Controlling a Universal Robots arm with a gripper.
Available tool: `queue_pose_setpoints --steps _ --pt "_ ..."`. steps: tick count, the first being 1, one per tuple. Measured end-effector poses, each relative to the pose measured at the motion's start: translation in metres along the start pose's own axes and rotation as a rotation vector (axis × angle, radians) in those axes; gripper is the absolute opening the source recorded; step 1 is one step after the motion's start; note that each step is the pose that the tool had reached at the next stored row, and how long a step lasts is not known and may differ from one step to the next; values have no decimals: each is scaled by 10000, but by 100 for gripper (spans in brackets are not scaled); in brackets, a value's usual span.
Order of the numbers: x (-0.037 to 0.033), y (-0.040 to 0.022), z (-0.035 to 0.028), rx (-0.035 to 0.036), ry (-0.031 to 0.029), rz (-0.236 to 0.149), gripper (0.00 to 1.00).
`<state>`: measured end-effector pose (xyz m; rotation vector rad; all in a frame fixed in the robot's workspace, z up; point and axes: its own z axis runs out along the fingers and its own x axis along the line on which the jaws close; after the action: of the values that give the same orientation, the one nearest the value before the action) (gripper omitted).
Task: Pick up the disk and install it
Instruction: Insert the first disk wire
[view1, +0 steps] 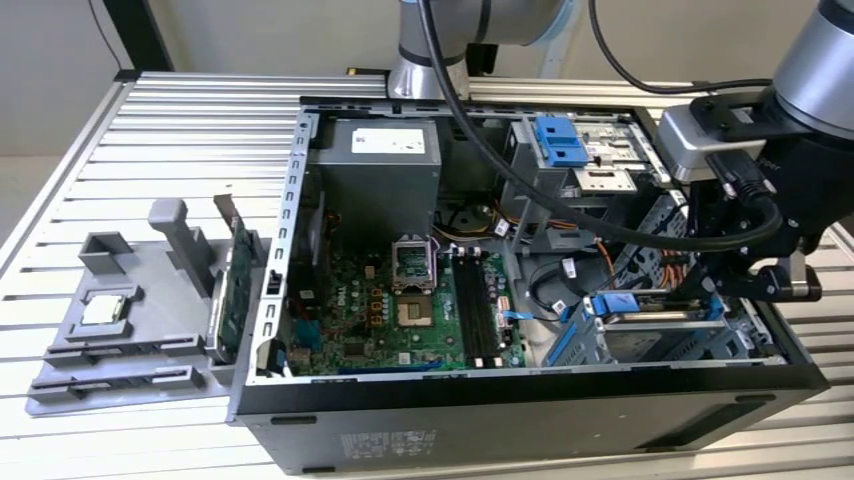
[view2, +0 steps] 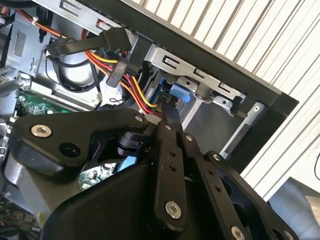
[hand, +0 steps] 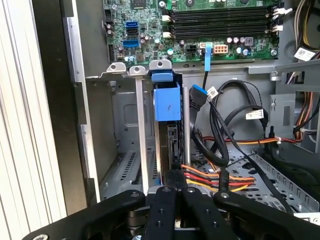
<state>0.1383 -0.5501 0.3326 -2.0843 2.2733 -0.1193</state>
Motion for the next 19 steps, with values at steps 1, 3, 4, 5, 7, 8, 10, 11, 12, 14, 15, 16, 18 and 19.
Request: queue_pose_setpoints --steps 1,3,4,5,7,8,10,11,12,14,15,16,18,19 --pt "-9 -2 -24 2 35 -4 0" --pt "5 -1 -6 1 10 -1 0" --pt "3 -1 -7 0 3 0 0" --pt "1 -3 -23 -3 -31 2 0" --pt "1 -9 -91 -7 -50 4 0" --pt "3 -14 -139 -5 -27 2 0" --pt "4 -22 -229 -5 -29 2 0" --pt "5 -26 -270 -4 -25 2 0" --pt "6 -29 -305 -5 -26 2 0" --pt "7 -37 -389 -5 -26 2 0" --pt "7 -41 -426 -5 -25 2 0" --pt "6 -44 -460 -4 -22 1 0" --pt "4 -43 -510 -1 15 -4 0" --pt "-4 -35 -513 1 35 -8 0"
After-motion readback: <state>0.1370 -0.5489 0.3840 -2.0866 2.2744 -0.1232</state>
